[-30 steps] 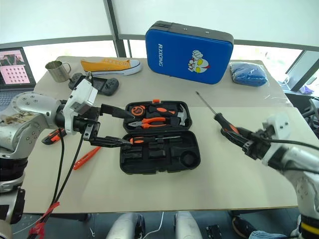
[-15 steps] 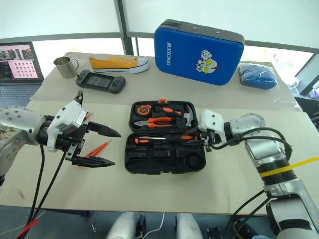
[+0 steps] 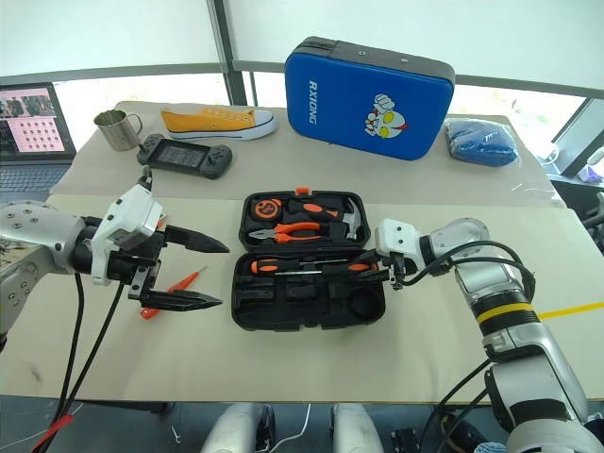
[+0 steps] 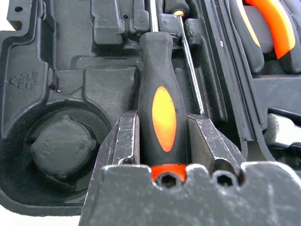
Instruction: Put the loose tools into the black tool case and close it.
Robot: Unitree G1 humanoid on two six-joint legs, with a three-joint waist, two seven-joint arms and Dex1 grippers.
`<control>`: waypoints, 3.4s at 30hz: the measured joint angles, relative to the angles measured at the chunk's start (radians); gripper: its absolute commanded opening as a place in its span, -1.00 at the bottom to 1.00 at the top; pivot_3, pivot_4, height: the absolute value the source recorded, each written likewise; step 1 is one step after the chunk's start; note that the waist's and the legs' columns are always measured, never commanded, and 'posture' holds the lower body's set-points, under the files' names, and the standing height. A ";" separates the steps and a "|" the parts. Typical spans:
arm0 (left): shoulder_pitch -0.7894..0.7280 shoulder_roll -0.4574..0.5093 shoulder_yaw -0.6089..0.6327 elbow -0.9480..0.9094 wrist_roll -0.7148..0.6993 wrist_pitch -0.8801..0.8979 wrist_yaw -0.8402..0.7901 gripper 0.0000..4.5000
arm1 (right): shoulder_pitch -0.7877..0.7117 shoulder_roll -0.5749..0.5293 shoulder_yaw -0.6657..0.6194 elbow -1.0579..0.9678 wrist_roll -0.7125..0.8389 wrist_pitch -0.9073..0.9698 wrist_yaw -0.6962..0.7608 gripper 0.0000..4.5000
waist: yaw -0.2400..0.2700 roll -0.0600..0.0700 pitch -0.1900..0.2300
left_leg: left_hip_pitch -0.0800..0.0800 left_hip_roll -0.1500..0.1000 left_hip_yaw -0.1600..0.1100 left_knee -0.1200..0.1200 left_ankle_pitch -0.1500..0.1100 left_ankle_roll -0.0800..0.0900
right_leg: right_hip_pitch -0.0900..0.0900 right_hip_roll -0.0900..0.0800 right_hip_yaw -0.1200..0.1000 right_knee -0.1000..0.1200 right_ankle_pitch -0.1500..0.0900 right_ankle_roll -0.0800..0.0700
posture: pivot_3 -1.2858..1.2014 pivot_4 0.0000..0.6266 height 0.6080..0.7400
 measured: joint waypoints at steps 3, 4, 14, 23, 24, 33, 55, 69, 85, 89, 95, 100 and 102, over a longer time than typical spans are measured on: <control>-0.010 0.000 -0.001 0.000 0.000 0.000 0.002 1.00 | 0.000 0.000 0.000 0.000 -0.005 -0.007 0.001 -0.54 | 0.000 0.000 0.000 | 0.000 0.000 0.000 0.000 0.000 0.000 | 0.000 0.000 0.000 0.000 0.000 0.000 | 0.03 -0.52 1.00; -0.011 0.000 -0.002 0.001 0.000 0.000 0.002 1.00 | 0.000 0.002 -0.002 0.000 -0.006 -0.006 0.000 -0.32 | 0.000 0.000 0.000 | 0.000 0.000 0.000 0.000 0.000 0.000 | 0.000 0.000 0.000 0.000 0.000 0.000 | 0.03 -0.52 1.00; -0.036 -0.003 -0.012 0.014 0.001 -0.003 0.001 1.00 | -0.025 0.025 -0.053 -0.055 0.051 0.128 0.004 0.87 | -0.004 0.000 0.000 | 0.000 0.000 0.000 -0.001 0.000 0.000 | 0.000 0.000 0.000 0.000 0.000 0.000 | 0.03 -0.52 1.00; -0.042 -0.012 -0.023 0.021 0.006 -0.006 0.001 1.00 | 0.017 0.094 -0.062 -0.176 0.097 0.283 -0.057 0.15 | -0.003 0.000 0.000 | 0.000 0.000 0.000 -0.001 0.000 0.000 | 0.000 0.000 0.000 0.000 0.000 0.000 | 0.03 -0.52 1.00; -0.043 -0.012 -0.025 0.021 0.006 -0.007 0.001 1.00 | 0.032 0.104 -0.054 -0.181 0.092 0.288 -0.067 -0.04 | -0.003 0.000 0.000 | -0.001 0.000 0.000 0.000 0.000 -0.001 | -0.001 0.000 0.000 0.000 0.000 0.000 | 0.03 -0.52 1.00; -0.047 -0.012 -0.033 0.022 0.013 -0.013 -0.001 1.00 | 0.050 0.140 -0.049 -0.179 0.059 0.313 -0.124 -0.98 | -0.004 0.000 0.000 | 0.000 0.000 0.000 -0.001 0.000 -0.001 | -0.001 0.000 0.000 0.001 0.000 0.000 | 0.03 -0.52 1.00; -0.044 -0.031 -0.047 0.040 0.038 -0.045 0.017 1.00 | -0.025 0.143 0.065 -0.155 -0.150 0.202 -0.179 -0.98 | -0.001 -0.003 -0.002 | 0.003 0.000 0.000 -0.001 0.001 -0.002 | 0.002 0.000 0.000 0.001 0.000 -0.001 | 0.03 -0.52 1.00; 0.511 -0.005 0.400 -0.019 0.064 0.058 0.205 1.00 | 0.131 -0.042 -0.278 -0.630 0.351 0.747 -0.096 -0.06 | -0.006 -0.001 0.000 | 0.001 0.002 -0.005 -0.004 0.000 -0.002 | -0.002 0.000 0.000 0.000 -0.001 -0.002 | 0.03 -0.52 1.00; 0.439 0.136 0.314 0.015 0.175 0.241 0.312 1.00 | 0.195 -0.145 -0.402 -0.993 0.711 0.902 -0.168 0.99 | 0.019 -0.004 -0.001 | 0.002 0.002 -0.006 -0.004 0.000 -0.003 | 0.000 -0.003 -0.004 0.000 -0.001 -0.003 | 0.03 -0.52 1.00; 0.157 0.187 0.041 0.046 0.152 0.390 0.297 1.00 | 0.222 -0.141 -0.410 -1.022 0.732 0.901 -0.214 0.99 | 0.007 -0.003 -0.001 | 0.002 0.002 -0.005 -0.005 0.000 -0.003 | -0.002 0.001 -0.003 0.001 -0.002 -0.004 | 0.03 -0.52 1.00; -0.015 0.197 -0.311 0.204 0.296 0.367 0.231 1.00 | 0.249 -0.125 -0.410 -1.073 0.776 0.901 -0.285 0.99 | -0.005 -0.004 0.000 | 0.000 0.002 -0.001 -0.005 0.000 -0.003 | -0.003 0.002 -0.002 0.001 -0.002 -0.005 | 0.03 -0.52 1.00; -0.100 0.142 -0.413 0.308 0.368 0.321 0.188 1.00 | 0.287 -0.127 -0.416 -1.092 0.809 0.901 -0.339 0.99 | 0.010 -0.004 0.000 | -0.001 0.001 -0.001 -0.003 0.000 -0.003 | -0.002 0.000 -0.003 0.000 -0.002 -0.004 | 0.03 -0.52 1.00; -0.119 0.131 -0.436 0.333 0.393 0.295 0.164 0.88 | 0.300 -0.130 -0.417 -1.104 0.812 0.901 -0.358 1.00 | 0.017 -0.003 -0.001 | 0.000 0.001 -0.001 -0.002 0.000 -0.003 | -0.001 0.000 -0.003 0.001 -0.002 -0.004 | 0.03 -0.52 1.00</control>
